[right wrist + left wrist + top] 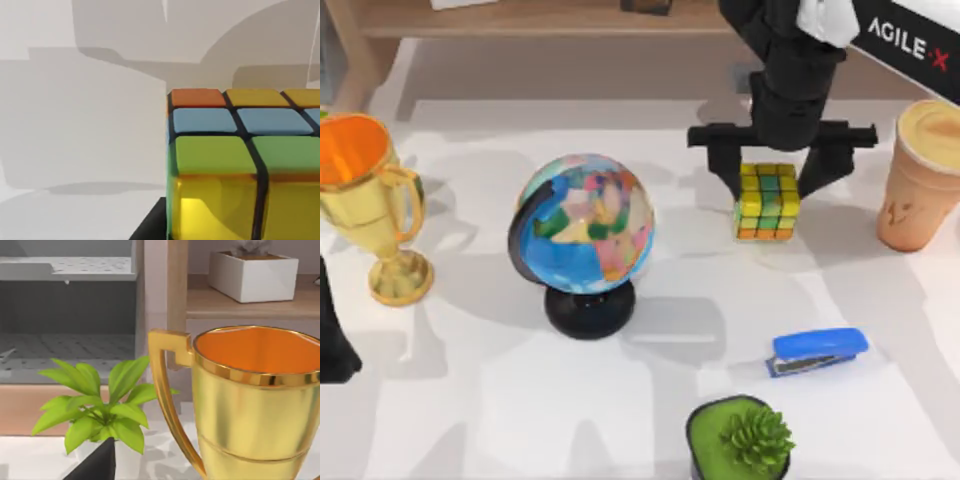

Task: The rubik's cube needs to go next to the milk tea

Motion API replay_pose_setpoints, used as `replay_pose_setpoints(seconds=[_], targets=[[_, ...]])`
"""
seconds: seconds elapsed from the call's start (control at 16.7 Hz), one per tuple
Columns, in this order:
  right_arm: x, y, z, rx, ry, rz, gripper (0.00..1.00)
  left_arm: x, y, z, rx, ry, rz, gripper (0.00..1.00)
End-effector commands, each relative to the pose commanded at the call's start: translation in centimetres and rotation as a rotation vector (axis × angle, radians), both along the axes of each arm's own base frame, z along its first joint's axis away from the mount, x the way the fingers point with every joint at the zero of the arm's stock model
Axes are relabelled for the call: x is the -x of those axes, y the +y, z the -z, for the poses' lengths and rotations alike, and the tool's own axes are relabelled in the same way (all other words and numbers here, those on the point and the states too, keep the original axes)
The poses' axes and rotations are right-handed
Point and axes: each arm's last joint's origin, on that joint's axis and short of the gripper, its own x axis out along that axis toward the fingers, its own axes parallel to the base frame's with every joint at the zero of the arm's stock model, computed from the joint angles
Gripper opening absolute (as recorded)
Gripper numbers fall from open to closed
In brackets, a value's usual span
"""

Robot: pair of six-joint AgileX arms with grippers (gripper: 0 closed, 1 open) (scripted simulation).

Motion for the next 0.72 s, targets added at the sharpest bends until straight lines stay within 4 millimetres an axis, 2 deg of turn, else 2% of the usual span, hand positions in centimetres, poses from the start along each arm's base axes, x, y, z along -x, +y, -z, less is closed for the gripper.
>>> replay_pose_setpoints(seconds=[0.3,0.72], targets=[[-0.01,-0.03,0.26,0.004,0.005,0.0,0.0,0.0,0.0,0.0,0.0,0.0,0.0,1.0],[-0.01,-0.03,0.26,0.004,0.005,0.0,0.53,0.0,0.0,0.0,0.0,0.0,0.0,1.0]])
